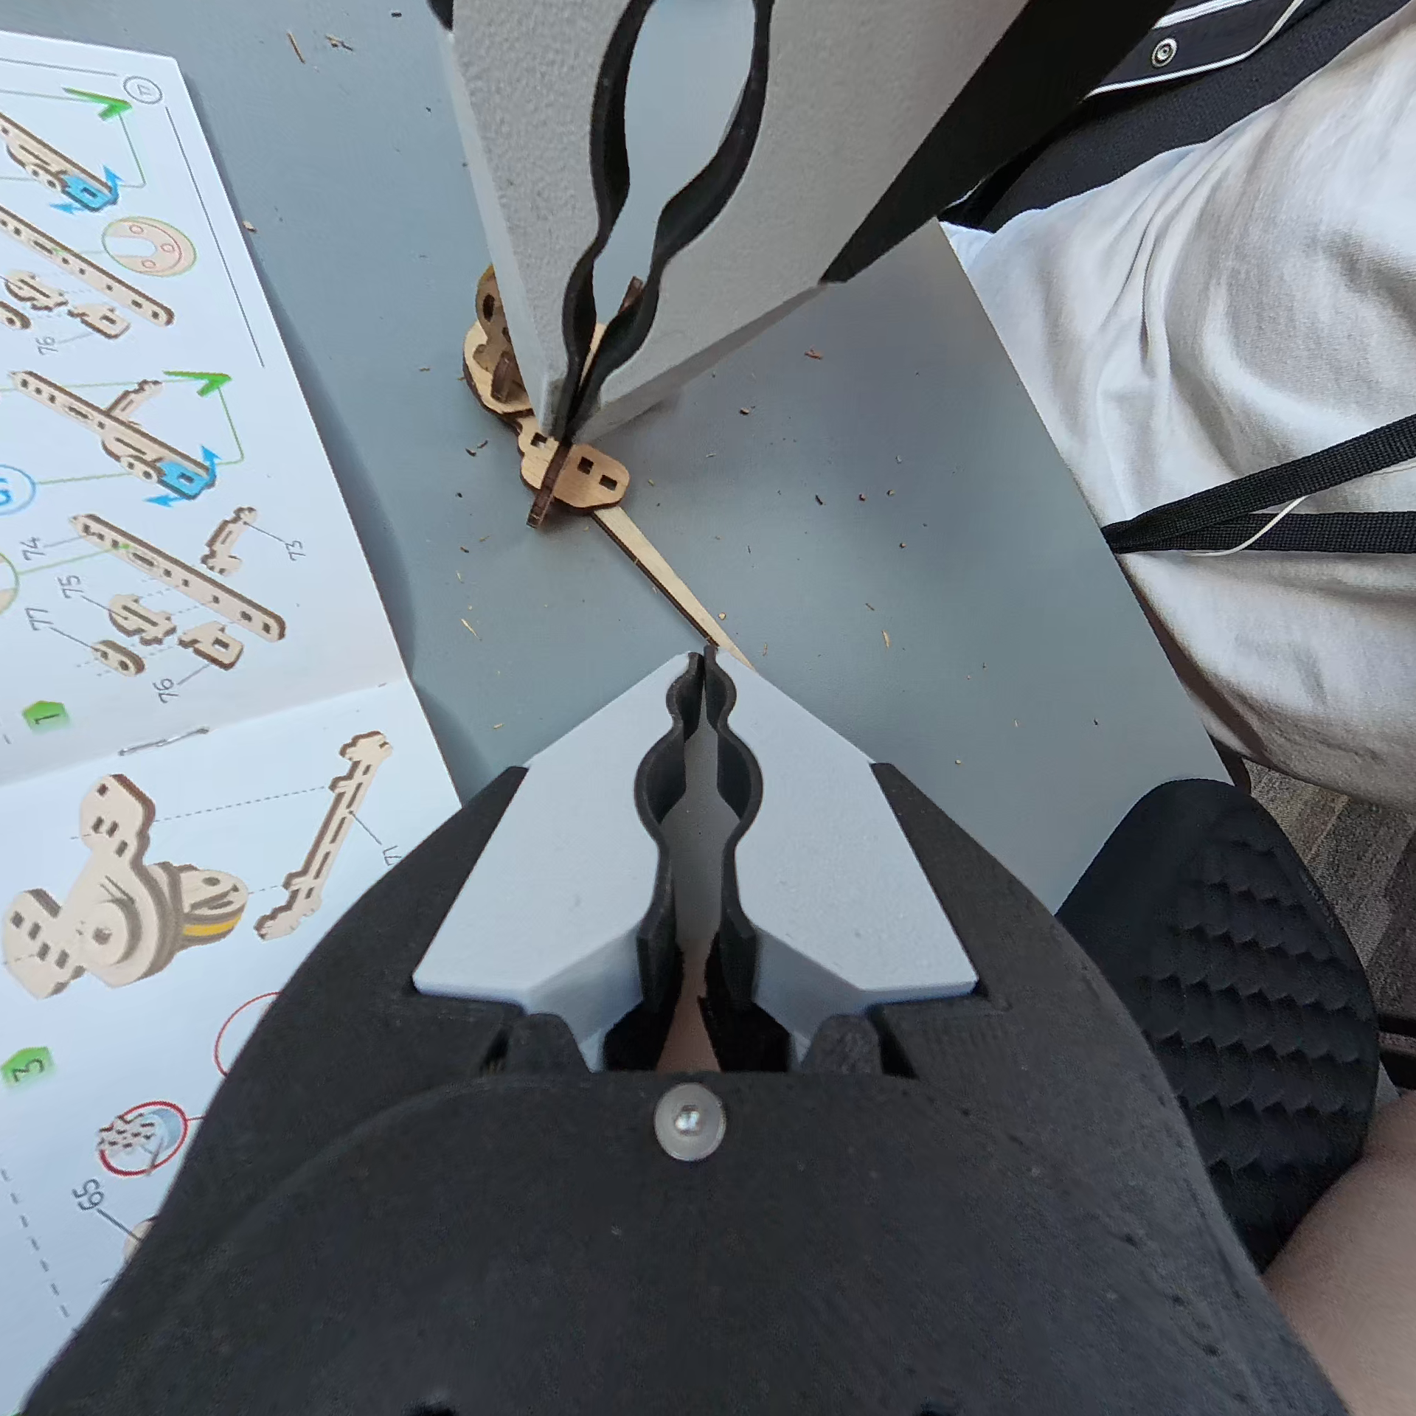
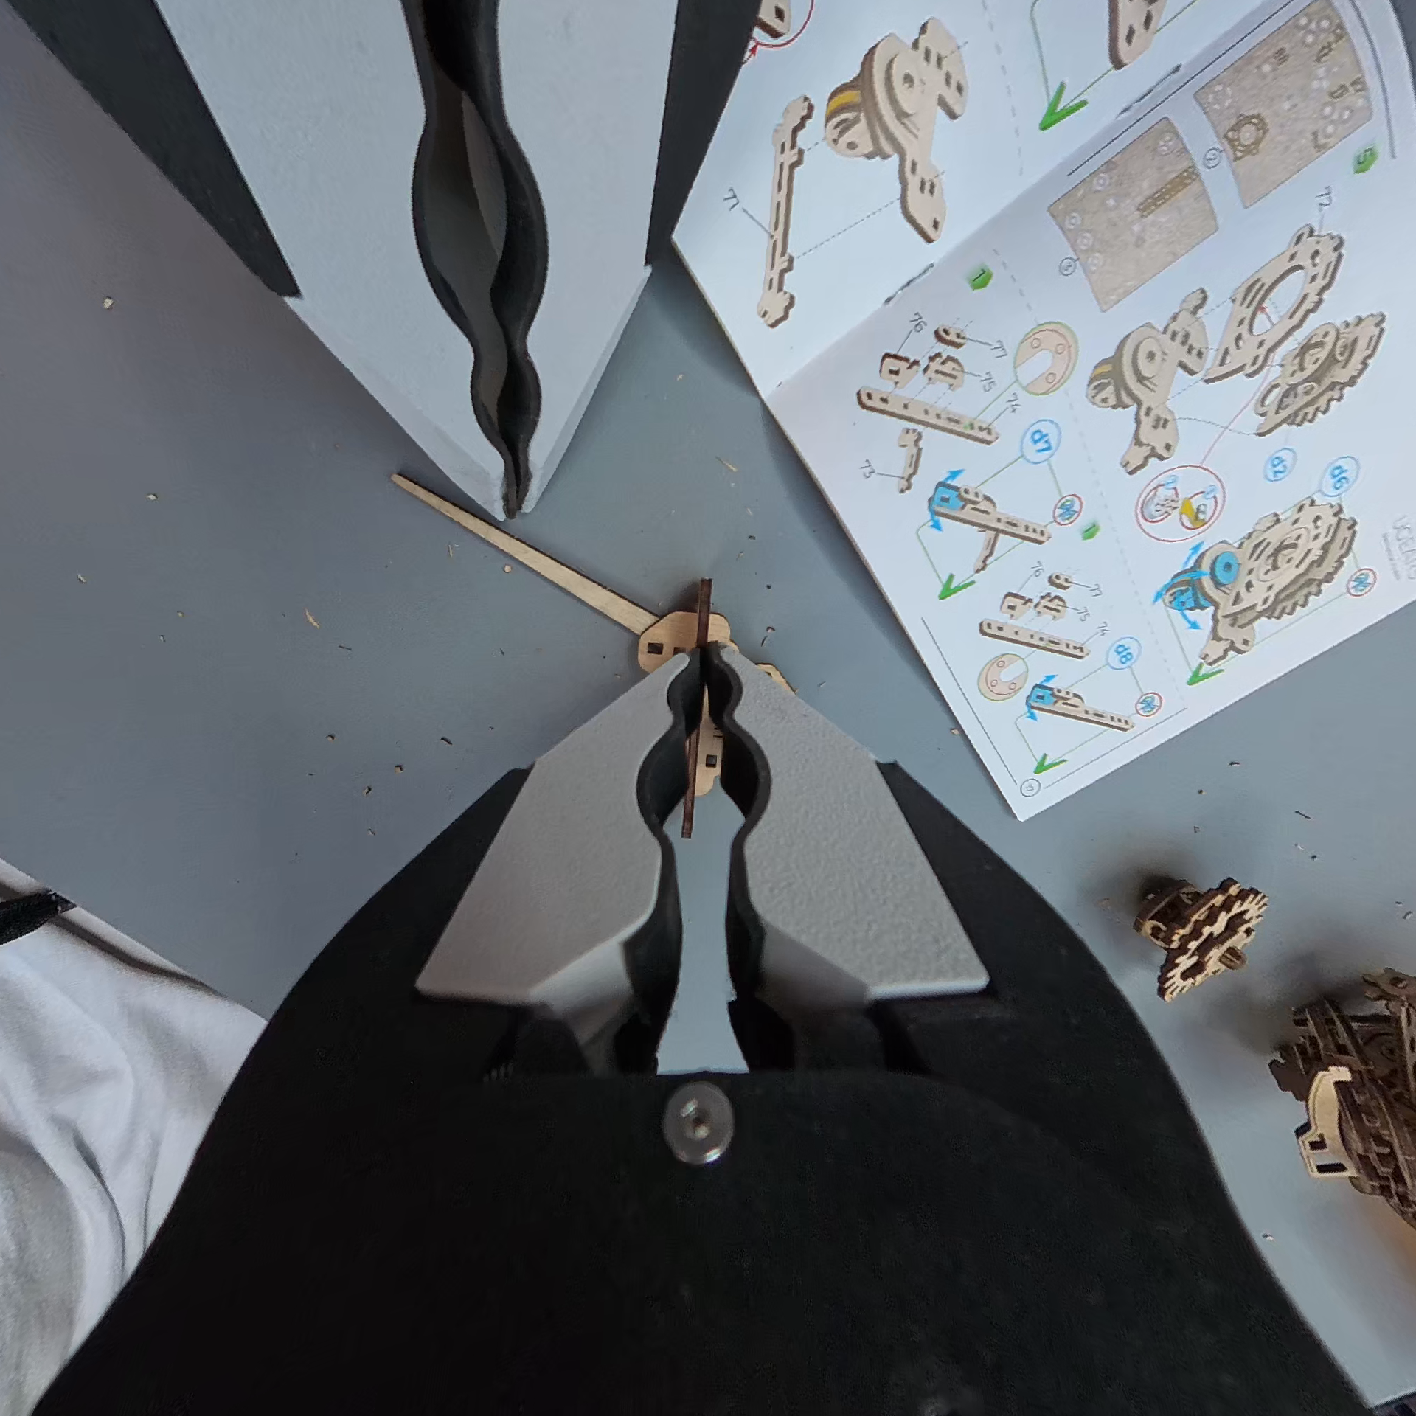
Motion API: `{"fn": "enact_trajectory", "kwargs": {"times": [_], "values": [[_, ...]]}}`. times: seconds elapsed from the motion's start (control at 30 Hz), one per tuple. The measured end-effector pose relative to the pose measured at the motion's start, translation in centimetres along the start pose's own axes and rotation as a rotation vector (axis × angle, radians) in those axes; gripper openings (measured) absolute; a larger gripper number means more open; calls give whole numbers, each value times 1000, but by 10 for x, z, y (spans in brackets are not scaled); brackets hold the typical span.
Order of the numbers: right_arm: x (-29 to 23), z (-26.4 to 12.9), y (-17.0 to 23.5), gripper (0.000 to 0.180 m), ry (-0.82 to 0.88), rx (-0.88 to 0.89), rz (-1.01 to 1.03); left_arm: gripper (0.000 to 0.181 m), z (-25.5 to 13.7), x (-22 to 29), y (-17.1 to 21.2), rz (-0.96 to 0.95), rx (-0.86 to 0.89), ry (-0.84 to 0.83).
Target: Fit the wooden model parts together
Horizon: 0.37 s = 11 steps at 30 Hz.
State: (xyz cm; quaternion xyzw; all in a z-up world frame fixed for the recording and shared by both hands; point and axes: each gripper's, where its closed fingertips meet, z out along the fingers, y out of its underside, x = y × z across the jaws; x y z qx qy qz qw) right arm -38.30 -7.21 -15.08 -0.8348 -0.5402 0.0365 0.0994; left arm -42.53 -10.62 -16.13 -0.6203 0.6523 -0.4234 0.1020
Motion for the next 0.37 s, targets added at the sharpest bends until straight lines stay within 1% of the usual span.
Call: {"fn": "enact_trajectory", "kwargs": {"times": [0.17,0.2,0.23,0.27,0.33,0.37], "values": [[-1,0,0,0,12,-6,-7,0,1,1,0,0,-3,6],[-6,1,0,0,-15,-8,-14,0,2,2,-1,2,-3,6],[-7,7,14,6,-16,-105,-11,0,2,2,-1,3,-3,6],[-4,8,7,2,22,-63,-33,0,2,2,-1,3,-3,6],[5,8,4,0,124,-54,-95,0,2,2,-1,3,-1,7],[-6,7,-1,0,72,-19,-117,0,2,2,-1,3,1,8]]}}
